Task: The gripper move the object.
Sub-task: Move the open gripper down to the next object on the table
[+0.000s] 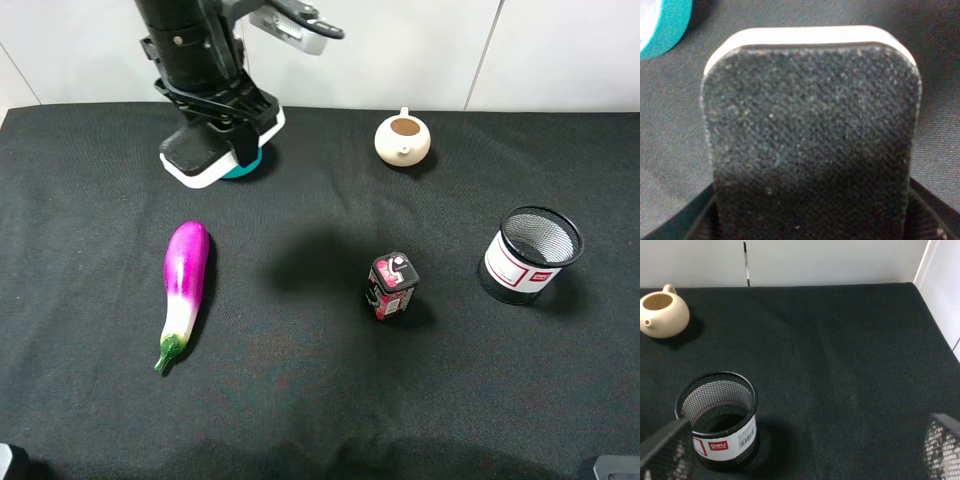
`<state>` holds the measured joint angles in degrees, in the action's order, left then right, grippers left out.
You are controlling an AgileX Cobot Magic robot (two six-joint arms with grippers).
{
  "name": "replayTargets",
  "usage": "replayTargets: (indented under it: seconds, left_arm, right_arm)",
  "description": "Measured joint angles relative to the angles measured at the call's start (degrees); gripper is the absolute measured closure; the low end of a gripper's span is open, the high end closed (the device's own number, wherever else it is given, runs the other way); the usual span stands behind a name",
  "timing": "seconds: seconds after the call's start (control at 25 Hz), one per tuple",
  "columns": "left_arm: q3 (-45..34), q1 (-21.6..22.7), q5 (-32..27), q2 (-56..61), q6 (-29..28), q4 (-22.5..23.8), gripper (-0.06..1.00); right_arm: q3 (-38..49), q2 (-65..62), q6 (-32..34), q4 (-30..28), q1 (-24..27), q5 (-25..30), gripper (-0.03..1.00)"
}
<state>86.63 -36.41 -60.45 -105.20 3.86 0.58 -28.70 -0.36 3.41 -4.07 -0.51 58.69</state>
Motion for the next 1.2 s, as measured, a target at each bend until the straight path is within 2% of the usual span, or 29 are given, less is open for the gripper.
replayTargets:
  seconds: [0.6, 1.2]
  left_arm:
    - [0.4, -6.4, 3.8, -0.5, -1.8, 0.0, 0.26]
    - [0.4, -10.6, 6.1, -0.5, -2.9, -0.1, 0.26]
  right_arm:
    - [0.0, 0.0, 0.0, 0.0, 0.0, 0.0, 0.27]
    - [0.0, 0.0, 0.0, 0.0, 0.0, 0.0, 0.27]
